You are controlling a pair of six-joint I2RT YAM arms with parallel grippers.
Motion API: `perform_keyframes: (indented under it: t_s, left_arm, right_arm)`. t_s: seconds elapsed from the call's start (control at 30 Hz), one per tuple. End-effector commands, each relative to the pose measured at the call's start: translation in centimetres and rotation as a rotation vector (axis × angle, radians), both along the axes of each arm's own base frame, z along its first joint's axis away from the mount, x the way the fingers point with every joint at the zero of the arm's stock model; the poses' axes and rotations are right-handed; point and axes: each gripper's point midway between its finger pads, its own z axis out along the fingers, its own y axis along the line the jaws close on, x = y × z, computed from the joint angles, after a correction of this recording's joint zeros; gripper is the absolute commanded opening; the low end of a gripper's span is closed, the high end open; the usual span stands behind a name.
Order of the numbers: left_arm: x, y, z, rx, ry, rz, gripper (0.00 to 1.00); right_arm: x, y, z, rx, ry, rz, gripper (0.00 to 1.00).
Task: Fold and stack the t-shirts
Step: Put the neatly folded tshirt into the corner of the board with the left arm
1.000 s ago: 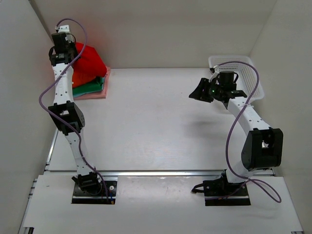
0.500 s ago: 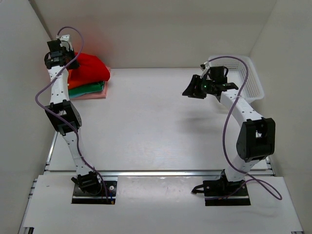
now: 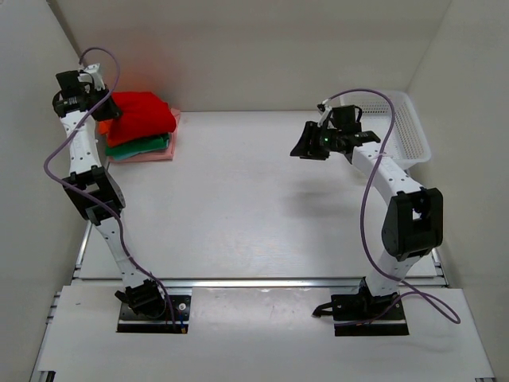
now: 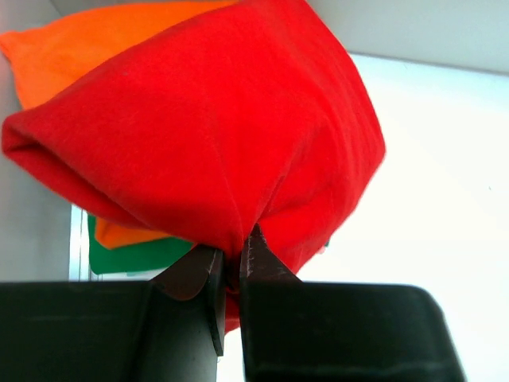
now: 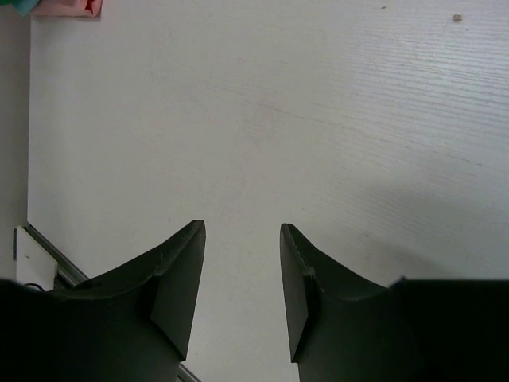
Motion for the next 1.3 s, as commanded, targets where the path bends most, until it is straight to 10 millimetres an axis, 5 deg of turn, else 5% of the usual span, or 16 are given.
perform_keyframes:
  t_s: [0.0, 0.33, 0.6, 0.77, 1.07, 1.23, 1.27]
  left_arm:
    - [-2.4, -2.0, 6.3, 0.059, -0.09, -0.084, 0.0]
    - [-0.6, 1.8, 1.5, 0.196, 0.007, 0.004, 0.0]
    - [1.0, 4.7, 0.7, 0.34, -0.007, 0.059, 0.0]
    - [2.9, 6.1, -1.5, 0.464, 0.004, 0.082, 0.0]
    - [6.5, 7.8, -1.6, 0.548, -0.101, 0.137, 0.0]
    - [8.2, 8.6, 0.1, 0.565, -0.208, 0.178, 0.0]
    - [8.4, 8.6, 0.0, 0.566, -0.213, 0.179, 0.06]
  right_arm:
    - [0.6, 0.7, 1.5, 0.004, -0.045, 0.003, 0.4]
    - [-0.2, 1.3, 1.2, -0.001, -0.023, 0.005, 0.4]
    - [0.3, 2.0, 1.2, -0.011, -0.006, 0.021, 0.4]
    - [0.5, 2.7, 0.7, -0.022, 0.017, 0.033, 0.4]
    - [1.0, 4.3, -0.2, -0.014, 0.047, 0.041, 0.39]
    - [0.7, 4.7, -0.1, -0.015, 0.046, 0.052, 0.39]
    - [0.3, 4.8, -0.5, -0.023, 0.057, 0.054, 0.4]
